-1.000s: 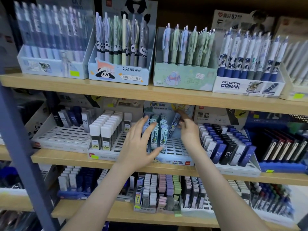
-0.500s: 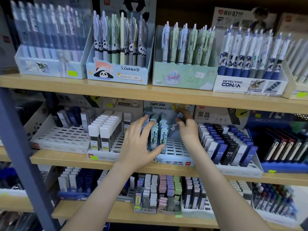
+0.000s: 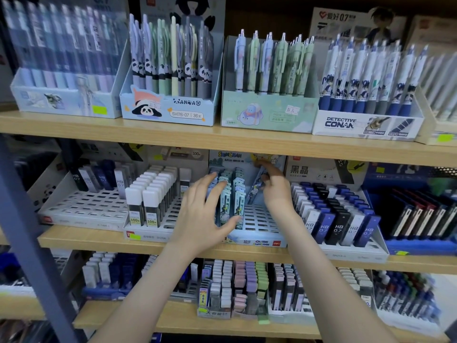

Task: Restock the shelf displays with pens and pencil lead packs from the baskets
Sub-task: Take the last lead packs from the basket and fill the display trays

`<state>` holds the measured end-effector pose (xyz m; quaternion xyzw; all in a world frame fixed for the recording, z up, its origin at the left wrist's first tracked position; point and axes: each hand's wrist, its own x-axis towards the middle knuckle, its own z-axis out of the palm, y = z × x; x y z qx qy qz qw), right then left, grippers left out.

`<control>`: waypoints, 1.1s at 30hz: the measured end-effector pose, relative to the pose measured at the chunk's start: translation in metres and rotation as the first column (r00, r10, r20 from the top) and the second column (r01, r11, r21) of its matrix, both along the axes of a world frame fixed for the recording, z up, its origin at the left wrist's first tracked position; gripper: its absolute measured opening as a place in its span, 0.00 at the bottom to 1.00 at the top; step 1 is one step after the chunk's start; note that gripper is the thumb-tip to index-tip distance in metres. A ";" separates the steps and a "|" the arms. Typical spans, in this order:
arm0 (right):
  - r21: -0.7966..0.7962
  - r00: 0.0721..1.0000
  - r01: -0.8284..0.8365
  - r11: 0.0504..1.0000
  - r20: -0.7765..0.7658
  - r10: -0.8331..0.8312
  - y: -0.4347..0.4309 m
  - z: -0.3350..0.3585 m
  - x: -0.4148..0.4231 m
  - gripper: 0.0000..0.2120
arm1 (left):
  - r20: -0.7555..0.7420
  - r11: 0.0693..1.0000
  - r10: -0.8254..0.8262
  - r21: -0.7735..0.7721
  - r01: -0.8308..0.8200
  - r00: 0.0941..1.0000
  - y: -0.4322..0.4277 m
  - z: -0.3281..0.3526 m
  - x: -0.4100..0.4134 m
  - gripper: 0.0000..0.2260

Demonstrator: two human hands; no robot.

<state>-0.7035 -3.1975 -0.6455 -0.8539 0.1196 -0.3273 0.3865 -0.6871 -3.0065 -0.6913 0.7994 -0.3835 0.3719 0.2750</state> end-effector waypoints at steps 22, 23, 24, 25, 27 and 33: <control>-0.170 0.997 -0.006 0.985 0.077 0.019 0.014 -0.003 -0.012 0.16 | 0.089 0.998 -0.029 0.051 0.025 0.996 -0.004 0.004 0.002 0.26; -0.172 0.996 -0.007 0.985 0.091 0.023 0.014 -0.004 -0.011 0.16 | 0.087 0.998 -0.028 0.050 0.024 0.996 -0.004 0.004 0.002 0.26; -0.174 0.995 -0.012 0.985 0.097 0.029 0.015 -0.005 -0.011 0.16 | 0.087 0.999 -0.029 0.046 0.025 0.996 -0.004 0.003 0.003 0.26; -0.172 0.994 -0.014 0.985 0.101 0.032 0.015 -0.006 -0.009 0.15 | 0.088 0.999 -0.031 0.040 0.028 0.996 -0.004 0.003 0.003 0.26; -0.155 0.996 0.003 0.988 0.086 0.010 0.016 -0.005 -0.007 0.15 | 0.099 0.999 -0.034 0.032 0.031 0.994 -0.005 0.003 0.003 0.25; -0.311 1.000 -0.002 0.950 -0.001 0.002 0.019 -0.007 -0.006 0.18 | 0.118 0.999 -0.017 0.045 0.012 0.993 -0.004 0.003 0.003 0.25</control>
